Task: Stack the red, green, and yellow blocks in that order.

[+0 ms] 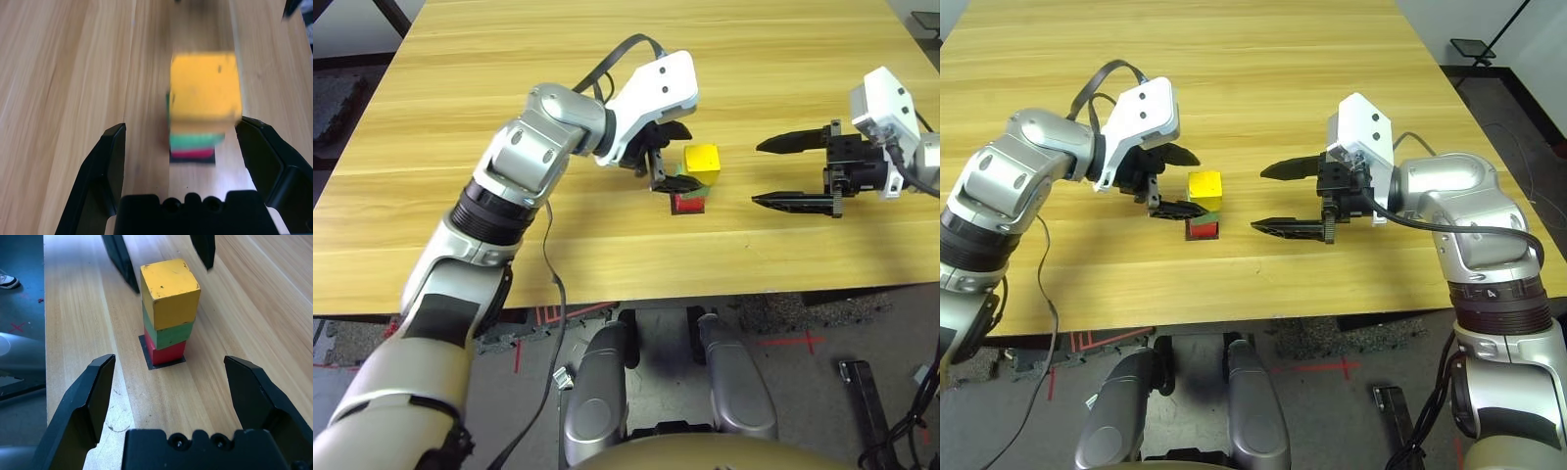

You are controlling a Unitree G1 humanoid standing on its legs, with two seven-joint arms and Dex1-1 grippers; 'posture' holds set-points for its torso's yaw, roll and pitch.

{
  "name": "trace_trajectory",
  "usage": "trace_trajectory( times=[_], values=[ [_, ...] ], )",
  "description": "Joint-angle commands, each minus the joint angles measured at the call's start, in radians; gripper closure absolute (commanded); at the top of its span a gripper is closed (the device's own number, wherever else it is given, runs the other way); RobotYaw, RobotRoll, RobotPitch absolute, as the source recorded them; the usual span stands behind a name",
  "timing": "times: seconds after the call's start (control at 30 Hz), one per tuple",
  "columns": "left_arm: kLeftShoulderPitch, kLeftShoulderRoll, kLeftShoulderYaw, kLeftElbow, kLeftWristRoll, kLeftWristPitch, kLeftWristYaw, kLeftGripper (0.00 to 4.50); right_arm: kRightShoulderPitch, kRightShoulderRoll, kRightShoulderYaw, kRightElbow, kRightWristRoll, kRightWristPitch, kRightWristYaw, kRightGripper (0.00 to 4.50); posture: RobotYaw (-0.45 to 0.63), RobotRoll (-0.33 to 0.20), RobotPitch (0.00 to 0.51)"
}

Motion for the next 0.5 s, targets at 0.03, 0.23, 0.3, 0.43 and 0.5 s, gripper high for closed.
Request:
trace_trajectory(
  times=[0.03, 0.23, 0.3, 0.43, 0.5],
  values=[
    [-0.018, 0.065, 0.034, 0.014, -0.02, 0.03, -0.055, 0.03, -0.01, -0.021, -0.002, 0.023, -0.002, -0.019, 0.03, 0.0, 0.2, 0.089, 0.272],
    [-0.053, 0.182, 0.074, 0.084, -0.032, 0.079, -0.12, 0.03, -0.073, -0.056, -0.013, 0.174, -0.039, -0.072, 0.064, 0.0, 0.22, 0.085, 0.267],
    [-0.073, 0.216, 0.082, 0.127, -0.018, 0.074, -0.136, 0.03, -0.116, -0.07, -0.017, 0.268, -0.064, -0.108, 0.072, 0.0, 0.23, 0.083, 0.262],
    [-0.11, 0.25, 0.111, 0.209, -0.004, 0.07, -0.126, 0.03, -0.223, -0.08, -0.027, 0.485, -0.12, -0.203, 0.063, 0.0, 0.24, 0.078, 0.254],
    [-0.127, 0.24, 0.136, 0.262, 0.013, 0.055, -0.076, 0.03, -0.272, -0.074, -0.036, 0.574, -0.146, -0.255, 0.038, 0.0, 0.24, 0.079, 0.253]
  ],
)
